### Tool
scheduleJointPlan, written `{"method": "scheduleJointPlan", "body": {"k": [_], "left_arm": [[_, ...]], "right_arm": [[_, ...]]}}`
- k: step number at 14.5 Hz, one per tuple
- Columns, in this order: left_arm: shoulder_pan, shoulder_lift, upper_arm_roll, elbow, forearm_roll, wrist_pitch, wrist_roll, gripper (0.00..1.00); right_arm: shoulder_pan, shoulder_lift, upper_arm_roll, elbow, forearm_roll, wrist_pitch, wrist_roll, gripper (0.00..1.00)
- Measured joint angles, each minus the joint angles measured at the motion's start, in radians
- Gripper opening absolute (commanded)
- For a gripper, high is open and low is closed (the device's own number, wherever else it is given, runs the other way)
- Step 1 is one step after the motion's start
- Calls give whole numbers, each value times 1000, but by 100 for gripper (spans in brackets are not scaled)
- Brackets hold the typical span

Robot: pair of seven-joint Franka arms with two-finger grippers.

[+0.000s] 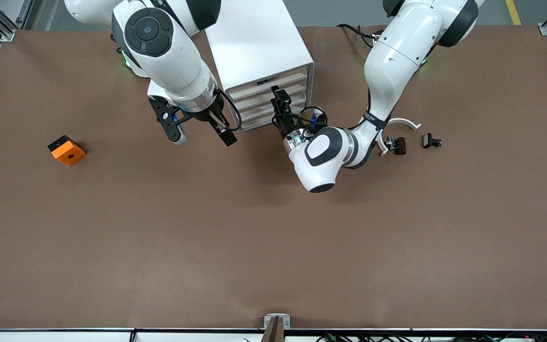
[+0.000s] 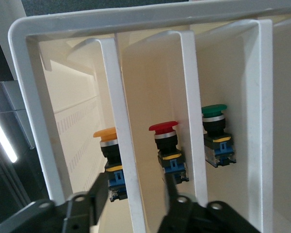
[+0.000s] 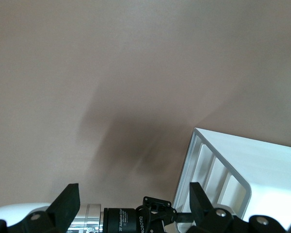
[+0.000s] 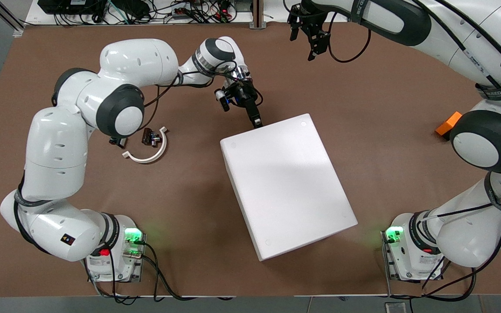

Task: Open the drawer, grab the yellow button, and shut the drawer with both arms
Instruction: 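Pull the drawer out of the cabinet with the left gripper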

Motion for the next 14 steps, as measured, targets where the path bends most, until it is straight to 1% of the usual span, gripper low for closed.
{"method": "scheduleJointPlan", "body": {"k": [4, 8, 9, 10, 11, 12, 14], "left_arm": [[-8, 1, 0, -17, -5, -1, -24, 42], [-26, 1, -2, -19, -11, -1, -36, 41], [-33, 1, -2, -19, -15, -1, -36, 25], [-39, 1, -2, -19, -21, -1, -36, 14], [-44, 1, -2, -19, -25, -1, -36, 6], [-47, 1, -2, -19, -26, 0, -36, 0], [-47, 1, -2, -19, -31, -3, -57, 0]], "right_arm": [[7, 14, 2, 1, 0, 0, 0, 100], [7, 16, 2, 1, 0, 0, 0, 100], [7, 17, 2, 1, 0, 0, 0, 100], [7, 17, 3, 1, 0, 0, 0, 100], [7, 18, 3, 1, 0, 0, 0, 100], [7, 19, 3, 1, 0, 0, 0, 100], [7, 22, 3, 1, 0, 0, 0, 100]]}}
